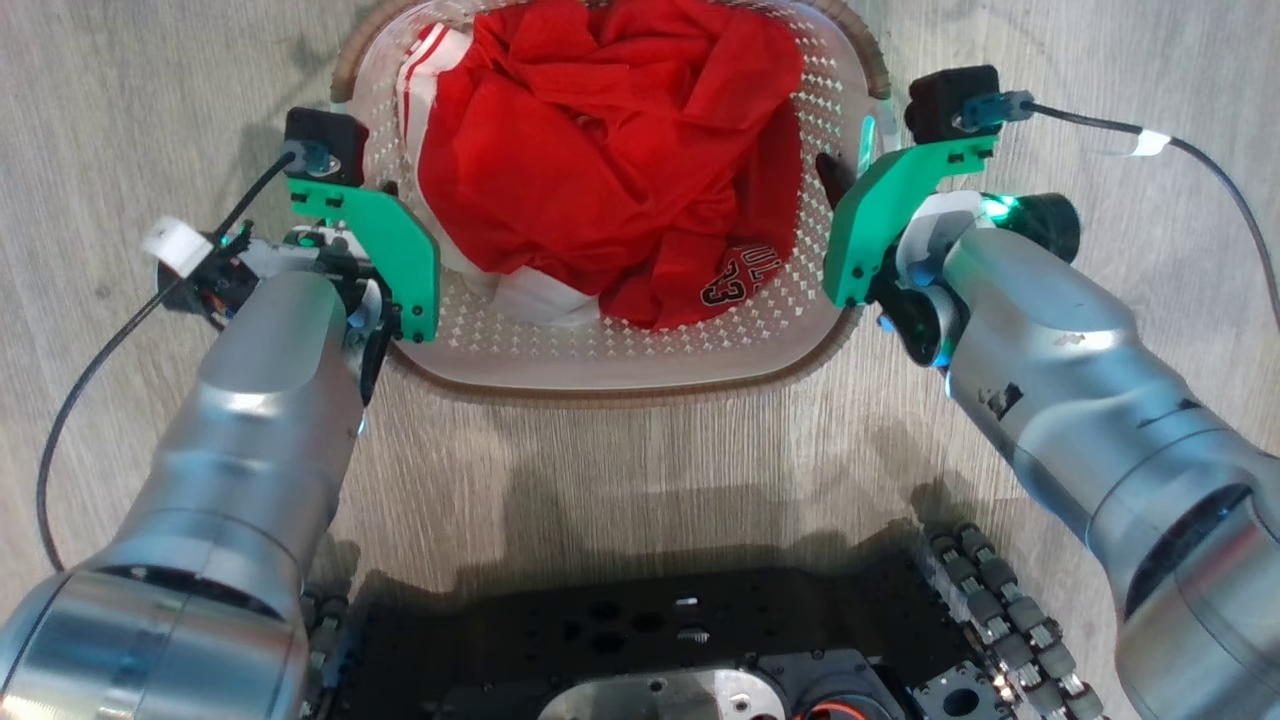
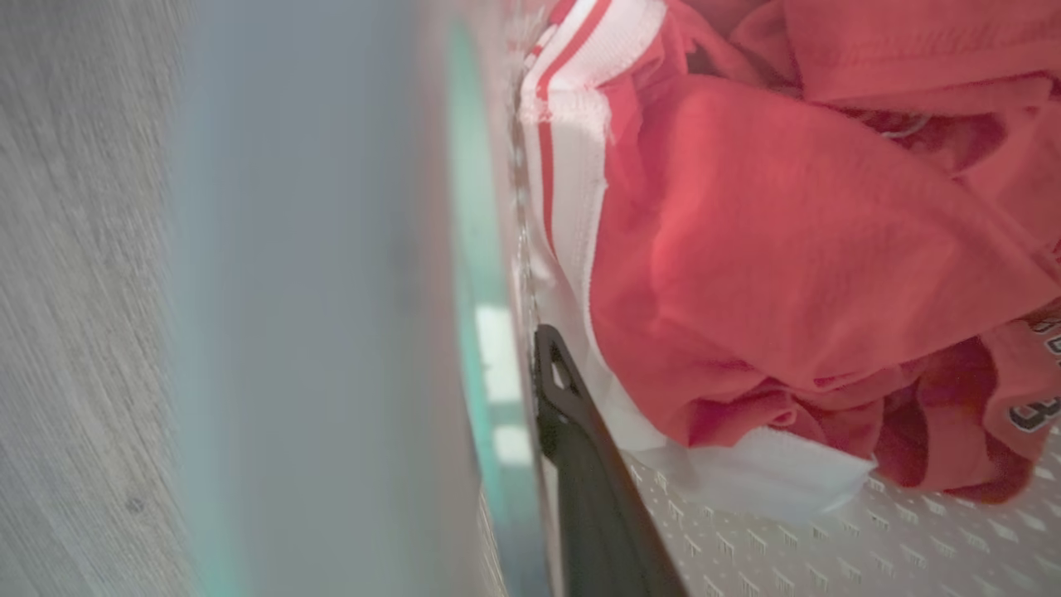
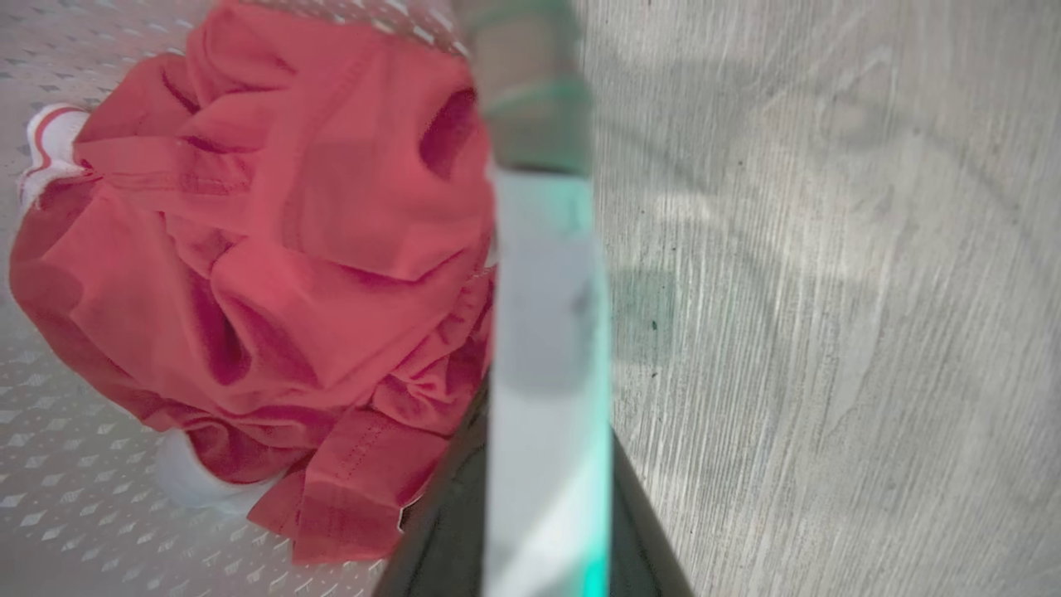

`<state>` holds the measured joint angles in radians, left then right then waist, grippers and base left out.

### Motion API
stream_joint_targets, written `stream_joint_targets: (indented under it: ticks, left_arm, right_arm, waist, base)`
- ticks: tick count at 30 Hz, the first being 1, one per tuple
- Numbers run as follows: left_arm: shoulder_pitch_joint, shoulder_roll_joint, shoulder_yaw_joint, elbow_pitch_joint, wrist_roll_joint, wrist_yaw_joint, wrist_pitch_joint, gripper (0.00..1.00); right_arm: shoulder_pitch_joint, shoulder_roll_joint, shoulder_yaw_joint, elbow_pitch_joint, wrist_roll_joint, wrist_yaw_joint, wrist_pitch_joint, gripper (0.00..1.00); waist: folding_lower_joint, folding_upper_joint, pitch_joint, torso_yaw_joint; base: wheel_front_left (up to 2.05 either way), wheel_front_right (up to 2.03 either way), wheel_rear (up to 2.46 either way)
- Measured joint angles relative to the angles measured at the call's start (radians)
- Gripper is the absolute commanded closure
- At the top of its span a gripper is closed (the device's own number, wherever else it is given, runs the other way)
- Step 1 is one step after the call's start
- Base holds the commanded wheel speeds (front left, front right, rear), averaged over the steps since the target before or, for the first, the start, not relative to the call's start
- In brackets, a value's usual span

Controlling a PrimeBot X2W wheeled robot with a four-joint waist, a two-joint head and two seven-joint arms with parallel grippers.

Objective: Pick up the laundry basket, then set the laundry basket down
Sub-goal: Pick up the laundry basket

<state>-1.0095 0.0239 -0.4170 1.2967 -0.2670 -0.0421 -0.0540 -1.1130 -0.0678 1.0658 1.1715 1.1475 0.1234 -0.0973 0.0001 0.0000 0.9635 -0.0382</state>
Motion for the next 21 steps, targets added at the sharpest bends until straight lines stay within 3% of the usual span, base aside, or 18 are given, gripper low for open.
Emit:
stream_joint_targets:
  ticks: [13, 21]
  left_arm:
    - [0.006, 0.0, -0.034, 0.0, -0.036, -0.012, 0.017, 1.0]
    - [0.085, 0.0, -0.11, -0.002, -0.072, -0.047, 0.031, 1.0]
  right_arm:
    - [-0.008, 0.0, 0.039, 0.016, 0.035, 0.0, 0.005, 1.0]
    - [0.053, 0.0, 0.083, 0.031, 0.059, 0.0, 0.076, 1.0]
  waist:
    - [0.0, 0.0, -0.032, -0.002]
    - [-0.0001, 0.0, -0.149, 0.003]
  base:
    - [0.0, 0.0, 0.0]
    - [0.0, 0.0, 0.0]
